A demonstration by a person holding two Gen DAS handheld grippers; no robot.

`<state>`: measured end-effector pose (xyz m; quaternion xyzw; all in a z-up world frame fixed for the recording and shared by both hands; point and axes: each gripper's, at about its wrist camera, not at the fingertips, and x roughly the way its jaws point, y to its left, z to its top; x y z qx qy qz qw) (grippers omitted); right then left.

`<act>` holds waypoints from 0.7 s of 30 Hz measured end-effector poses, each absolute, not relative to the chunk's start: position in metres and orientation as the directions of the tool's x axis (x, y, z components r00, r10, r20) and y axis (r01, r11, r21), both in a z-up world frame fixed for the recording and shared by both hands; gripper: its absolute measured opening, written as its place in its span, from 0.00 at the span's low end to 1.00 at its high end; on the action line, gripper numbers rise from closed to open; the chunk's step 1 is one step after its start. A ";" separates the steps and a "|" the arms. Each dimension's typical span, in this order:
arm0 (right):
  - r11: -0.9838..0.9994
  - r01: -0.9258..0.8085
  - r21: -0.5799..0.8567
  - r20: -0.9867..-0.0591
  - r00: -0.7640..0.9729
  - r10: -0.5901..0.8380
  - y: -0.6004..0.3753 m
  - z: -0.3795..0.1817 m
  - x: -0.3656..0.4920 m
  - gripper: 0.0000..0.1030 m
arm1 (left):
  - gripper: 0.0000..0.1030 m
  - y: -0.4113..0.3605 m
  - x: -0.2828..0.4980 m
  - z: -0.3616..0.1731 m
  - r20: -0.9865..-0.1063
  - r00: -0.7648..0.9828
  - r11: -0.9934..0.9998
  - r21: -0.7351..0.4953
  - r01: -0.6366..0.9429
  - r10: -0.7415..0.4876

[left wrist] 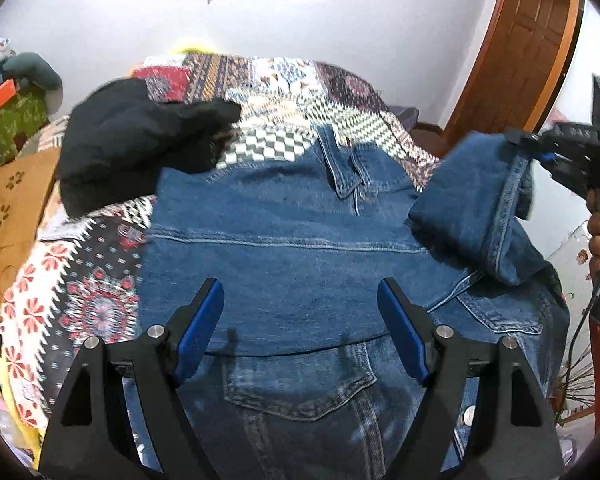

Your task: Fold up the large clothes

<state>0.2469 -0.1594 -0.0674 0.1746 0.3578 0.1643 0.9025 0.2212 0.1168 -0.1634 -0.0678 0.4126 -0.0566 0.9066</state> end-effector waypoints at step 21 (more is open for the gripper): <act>0.808 -0.409 0.425 -0.835 0.168 0.524 -0.038 -0.177 0.218 0.20 | 0.82 0.160 0.182 -0.167 -0.774 0.632 0.992 -0.107 -0.067 -0.040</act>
